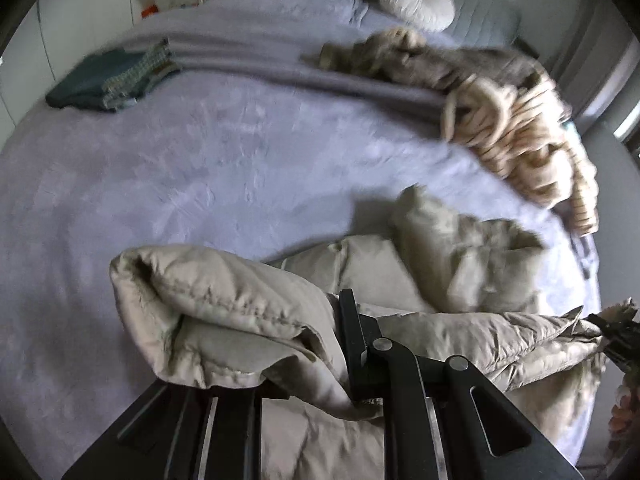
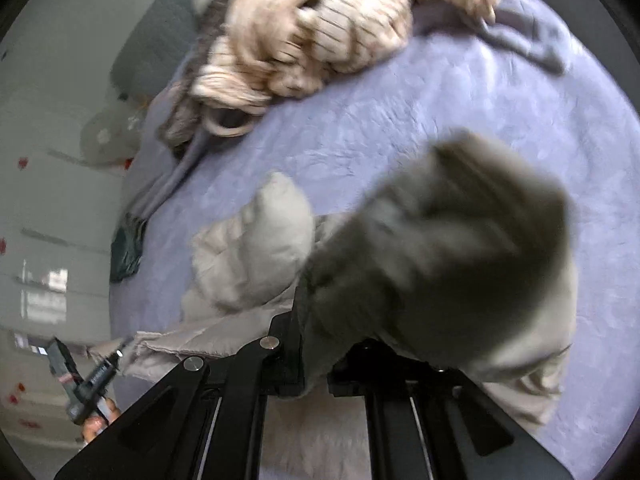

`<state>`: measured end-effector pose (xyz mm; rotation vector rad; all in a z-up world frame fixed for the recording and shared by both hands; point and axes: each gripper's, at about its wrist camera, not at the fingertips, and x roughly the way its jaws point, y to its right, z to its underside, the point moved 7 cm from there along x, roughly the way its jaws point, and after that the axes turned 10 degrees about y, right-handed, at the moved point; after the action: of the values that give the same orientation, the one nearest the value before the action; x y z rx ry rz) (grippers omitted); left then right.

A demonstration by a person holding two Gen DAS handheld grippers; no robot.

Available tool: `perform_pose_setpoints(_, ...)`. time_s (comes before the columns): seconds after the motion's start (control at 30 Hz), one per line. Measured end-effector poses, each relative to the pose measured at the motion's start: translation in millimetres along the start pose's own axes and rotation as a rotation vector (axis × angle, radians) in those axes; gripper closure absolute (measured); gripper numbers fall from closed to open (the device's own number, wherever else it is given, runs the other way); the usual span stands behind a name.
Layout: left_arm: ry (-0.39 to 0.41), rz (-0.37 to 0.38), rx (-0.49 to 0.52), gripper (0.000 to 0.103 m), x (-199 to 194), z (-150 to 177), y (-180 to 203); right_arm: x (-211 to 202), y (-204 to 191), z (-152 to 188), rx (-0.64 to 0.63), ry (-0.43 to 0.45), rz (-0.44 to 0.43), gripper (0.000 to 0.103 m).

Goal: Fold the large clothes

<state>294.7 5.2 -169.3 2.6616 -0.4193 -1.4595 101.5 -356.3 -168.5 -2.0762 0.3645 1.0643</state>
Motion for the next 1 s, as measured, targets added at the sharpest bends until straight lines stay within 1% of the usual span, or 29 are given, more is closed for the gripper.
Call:
perform_pose_setpoints(0.07,-0.019,-0.004,-0.005,0.084,27.8,7.6,-4.9,28.2,15.6,1.6,0.035,-0.006,0.0,0.095)
perform_pose_setpoints(0.17,-0.021,-0.003,-0.014,0.084,58.6,13.9,-8.7,60.4,29.9,5.8,0.061,-0.006,-0.007,0.095)
perform_pose_setpoints(0.27,-0.007,0.005,0.004,0.084,74.7,16.6,-9.3,76.6,35.8,7.8,0.081,0.015,-0.032,0.095)
perform_pose_setpoints(0.33,0.002,0.011,0.006,0.084,79.0,17.5,-9.0,79.9,36.2,8.2,0.079,0.025,-0.04,0.095)
perform_pose_setpoints(0.43,0.013,0.018,-0.002,0.084,73.8,15.4,-9.2,79.9,34.3,7.1,0.063,0.028,-0.042,0.095)
perform_pose_setpoints(0.53,0.032,0.019,0.025,0.077,56.7,10.3,-8.2,75.9,32.0,4.6,0.076,0.014,-0.048,0.093)
perform_pose_setpoints(0.57,0.041,0.021,0.038,0.065,48.7,9.1,-8.0,72.3,30.9,3.8,0.081,0.01,-0.052,0.091)
perform_pose_setpoints(0.6,0.051,0.021,0.048,0.053,41.6,7.5,-8.3,68.0,29.0,2.7,0.083,0.006,-0.057,0.087)
perform_pose_setpoints(0.63,0.084,0.013,0.058,0.019,28.8,4.7,-8.7,64.3,27.2,2.0,0.082,0.005,-0.059,0.077)
perform_pose_setpoints(0.67,0.129,-0.014,0.063,0.004,17.8,0.2,-10.6,58.7,24.7,0.6,0.078,0.008,-0.062,0.067)
perform_pose_setpoints(0.7,0.189,-0.04,0.072,0.004,3.8,-4.8,-12.0,51.6,21.2,-1.3,0.069,0.019,-0.072,0.041)
perform_pose_setpoints(0.73,0.216,-0.042,0.079,0.004,-4.8,-7.8,-11.8,45.4,17.8,-2.7,0.061,0.031,-0.083,0.023)
perform_pose_setpoints(0.77,0.224,-0.037,0.084,0.004,-11.9,-10.6,-11.1,35.1,12.2,-4.9,0.046,0.057,-0.101,0.022)
perform_pose_setpoints(0.83,0.217,-0.02,0.079,0.005,-16.4,-12.5,-7.5,24.1,4.4,-4.2,0.015,0.071,-0.103,0.023)
perform_pose_setpoints(0.87,0.201,0.012,0.082,0.018,-15.5,-11.4,-0.9,21.0,-0.8,-1.2,-0.001,0.063,-0.111,0.025)
perform_pose_setpoints(0.9,0.174,0.054,0.098,0.029,-11.6,-8.1,9.3,19.9,-5.5,2.3,-0.018,0.055,-0.114,0.045)
perform_pose_setpoints(0.93,0.149,0.078,0.115,0.047,-6.9,-4.2,18.3,20.6,-10.5,6.6,-0.04,0.043,-0.113,0.072)
perform_pose_setpoints(0.97,0.127,0.105,0.137,0.057,-0.1,1.9,30.5,24.6,-17.5,14.8,-0.083,0.018,-0.104,0.08)
perform_pose_setpoints(1.0,0.112,0.128,0.159,0.061,7.0,9.2,43.3,29.3,-23.9,21.1,-0.115,-0.001,-0.104,0.083)
